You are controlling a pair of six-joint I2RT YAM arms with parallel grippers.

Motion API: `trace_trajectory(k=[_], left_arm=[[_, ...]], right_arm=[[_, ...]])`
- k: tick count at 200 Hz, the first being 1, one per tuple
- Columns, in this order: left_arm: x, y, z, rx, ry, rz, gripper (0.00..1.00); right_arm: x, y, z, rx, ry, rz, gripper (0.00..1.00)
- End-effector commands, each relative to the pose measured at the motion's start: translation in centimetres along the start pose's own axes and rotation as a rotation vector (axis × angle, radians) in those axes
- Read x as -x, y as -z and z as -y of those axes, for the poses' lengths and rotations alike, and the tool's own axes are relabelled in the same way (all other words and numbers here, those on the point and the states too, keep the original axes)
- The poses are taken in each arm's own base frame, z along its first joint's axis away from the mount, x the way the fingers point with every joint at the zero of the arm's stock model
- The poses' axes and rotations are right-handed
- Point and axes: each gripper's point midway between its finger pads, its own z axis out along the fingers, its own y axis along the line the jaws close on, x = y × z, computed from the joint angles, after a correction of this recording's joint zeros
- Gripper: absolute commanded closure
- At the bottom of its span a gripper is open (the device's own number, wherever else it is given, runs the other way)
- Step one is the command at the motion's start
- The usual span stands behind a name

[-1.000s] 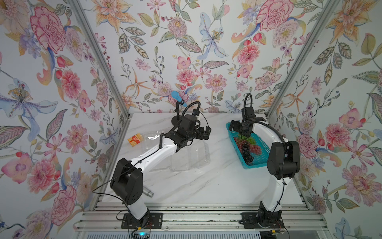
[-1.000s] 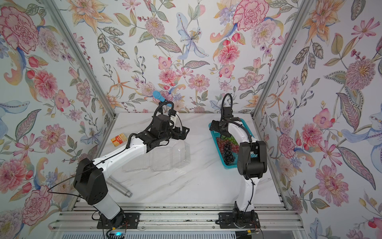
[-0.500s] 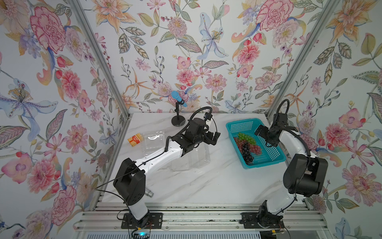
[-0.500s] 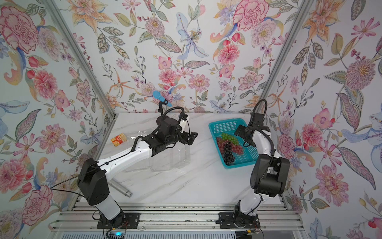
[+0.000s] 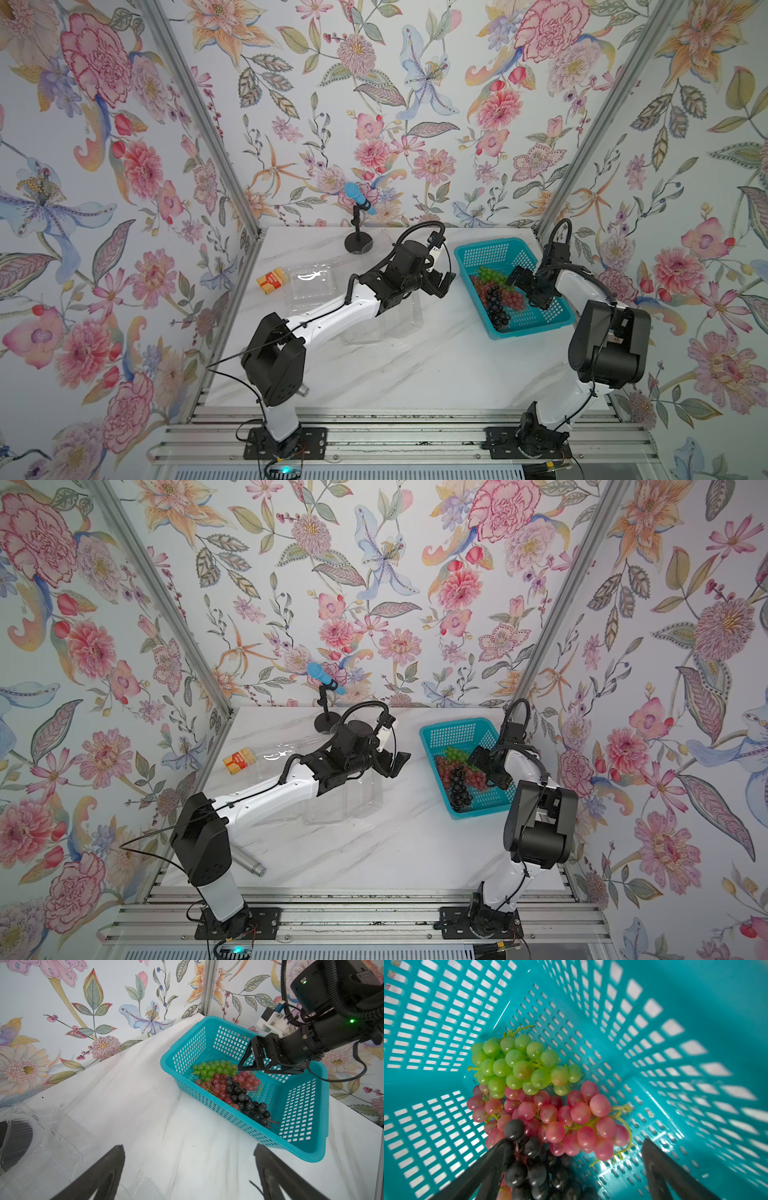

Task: Pack grapes into containers
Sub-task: Adjust the basket at the center of the board.

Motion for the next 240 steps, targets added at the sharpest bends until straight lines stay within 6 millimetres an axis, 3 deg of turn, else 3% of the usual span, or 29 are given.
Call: trace_trajectory(k=[1, 43, 95, 115, 162, 196, 216, 240], left_arm=[[0.5, 0.1, 0.7, -0.018, -0.033, 0.011, 0.00], [-0.1, 0.3, 0.7, -0.018, -0.016, 0.000, 0.00], [0.1, 0.0, 0.7, -0.016, -0.009, -0.002, 0.00], [0.3, -0.2, 0.8, -0.018, -0.006, 0.000, 0.00], [-0.5, -0.3, 1.0, -0.022, -0.013, -0.017, 0.00], [-0.5, -0.4, 1.4, -0.034, -0.016, -0.011, 0.00], [-0.2, -0.4, 1.6, -0.038, -0.017, -0.001, 0.00], [0.0, -0.5, 1.9, -0.045, -0.025, 0.001, 0.00]], right_arm=[[-0.9, -1.7, 0.0, -0.005, 0.004, -0.026, 0.00], [-1.2, -3.2, -1.6, 0.017, 0.043, -0.034, 0.01], [-1.7, -3.4, -9.6, 0.142, 0.158, -0.034, 0.00], [-1.3, -2.7, -10.8, 0.148, 0.175, -0.012, 0.00], [-0.2, 0.1, -8.6, 0.178, 0.140, 0.023, 0.01], [0.3, 1.8, -5.5, 0.154, 0.111, 0.058, 0.00], [0.3, 1.6, -3.6, 0.124, 0.067, 0.057, 0.00], [0.2, 0.6, -2.8, 0.110, 0.025, 0.050, 0.05]])
